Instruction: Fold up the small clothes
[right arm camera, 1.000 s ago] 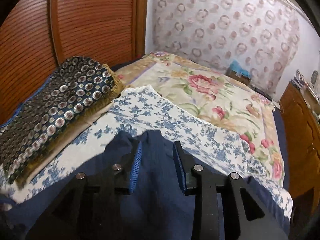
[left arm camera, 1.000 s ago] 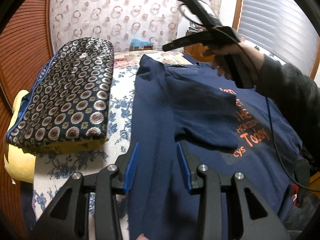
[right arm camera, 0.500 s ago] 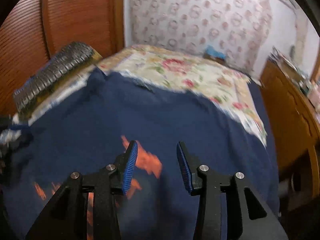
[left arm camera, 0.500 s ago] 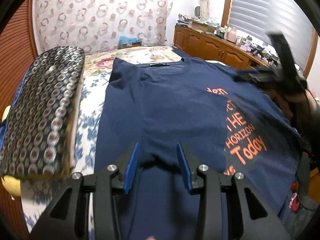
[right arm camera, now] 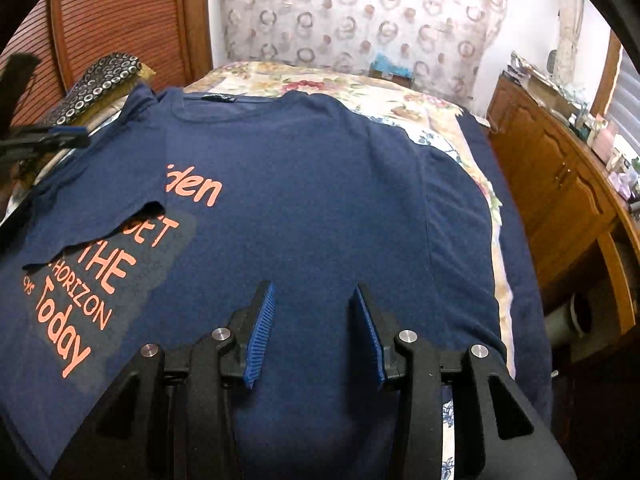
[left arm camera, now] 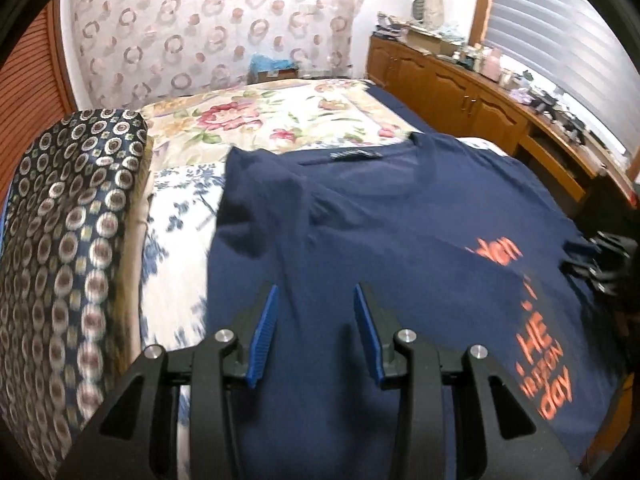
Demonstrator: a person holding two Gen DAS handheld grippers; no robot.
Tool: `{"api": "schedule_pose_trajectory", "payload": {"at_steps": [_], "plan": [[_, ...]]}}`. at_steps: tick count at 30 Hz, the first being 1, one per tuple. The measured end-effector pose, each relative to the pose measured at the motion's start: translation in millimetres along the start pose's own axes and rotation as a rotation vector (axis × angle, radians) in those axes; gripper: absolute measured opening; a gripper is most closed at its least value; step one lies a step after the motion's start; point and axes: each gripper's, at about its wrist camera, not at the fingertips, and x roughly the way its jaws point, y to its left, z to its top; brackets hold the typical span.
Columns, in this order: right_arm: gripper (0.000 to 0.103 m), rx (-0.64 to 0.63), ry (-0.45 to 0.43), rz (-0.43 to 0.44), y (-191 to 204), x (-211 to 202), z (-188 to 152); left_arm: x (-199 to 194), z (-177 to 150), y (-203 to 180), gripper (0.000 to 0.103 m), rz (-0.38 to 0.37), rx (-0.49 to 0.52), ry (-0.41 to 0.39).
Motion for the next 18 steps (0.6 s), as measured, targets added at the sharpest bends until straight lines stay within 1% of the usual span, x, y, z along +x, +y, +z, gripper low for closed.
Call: {"api": "schedule_pose_trajectory", "payload": {"at_steps": [5, 7, 10, 11, 13, 14, 15, 18], "plan": [[0.041, 0.026, -0.002, 0.029, -4.2, 1.7, -1.7, 21.5, 14.0, 4.4, 0.037, 0.008, 0.01, 0.019], [0.041, 0.025, -0.002, 0.028, -3.7, 2.3, -1.1, 29.0, 20.0, 5.3, 0.035, 0.019, 0.017, 0.027], [0.041, 0.024, -0.003, 0.027, -4.7, 2.4, -1.8, 35.5, 27.9, 5.7, 0.03, 0.012, 0.024, 0.028], [0.041, 0.025, -0.003, 0.028, -5.2, 2.4, -1.9, 37.5, 31.2, 5.7, 0.028, 0.01, 0.03, 0.026], [0.041, 0.026, -0.002, 0.03, -4.2, 2.4, -1.3, 39.7, 34.4, 3.9, 0.02, 0.008, 0.043, 0.031], [0.041, 0.026, -0.003, 0.029, -4.1, 2.4, -1.3, 40.6, 35.9, 3.8, 0.008, 0.008, 0.045, 0.032], [0.041, 0.026, -0.003, 0.029, -4.0, 2.5, -1.4, 40.2, 38.3, 4.0, 0.002, 0.022, 0.05, 0.028], [0.041, 0.025, -0.003, 0.029, -4.5, 2.6, -1.7, 28.0, 43.8, 11.3, 0.0, 0.023, 0.046, -0.009]]}}
